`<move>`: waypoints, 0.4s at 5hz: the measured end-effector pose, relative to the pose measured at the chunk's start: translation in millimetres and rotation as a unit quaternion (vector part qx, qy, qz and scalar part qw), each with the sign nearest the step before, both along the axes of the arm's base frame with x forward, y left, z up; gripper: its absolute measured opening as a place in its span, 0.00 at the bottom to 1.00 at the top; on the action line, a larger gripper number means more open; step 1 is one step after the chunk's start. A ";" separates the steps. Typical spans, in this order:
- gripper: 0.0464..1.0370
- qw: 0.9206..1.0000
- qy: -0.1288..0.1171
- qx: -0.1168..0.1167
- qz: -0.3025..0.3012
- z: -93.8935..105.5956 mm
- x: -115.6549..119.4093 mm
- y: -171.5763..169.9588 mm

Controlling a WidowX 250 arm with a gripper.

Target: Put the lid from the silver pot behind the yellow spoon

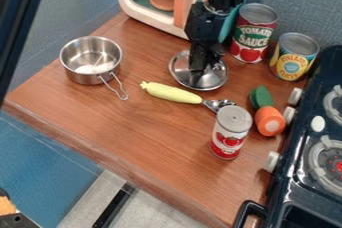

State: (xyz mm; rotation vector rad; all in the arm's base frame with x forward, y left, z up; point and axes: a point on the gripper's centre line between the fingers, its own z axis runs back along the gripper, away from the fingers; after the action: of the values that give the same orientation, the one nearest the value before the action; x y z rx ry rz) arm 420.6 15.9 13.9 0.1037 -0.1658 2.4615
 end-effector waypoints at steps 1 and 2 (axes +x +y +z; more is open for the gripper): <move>0.03 1.000 0.006 -0.012 -0.009 -13.5 0.2 -3.1; 0.18 1.000 0.009 -0.012 0.001 -14.9 -1.9 2.1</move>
State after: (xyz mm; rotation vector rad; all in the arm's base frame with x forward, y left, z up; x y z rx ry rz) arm 418.7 17.9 -0.9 0.1161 -0.1279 2.4627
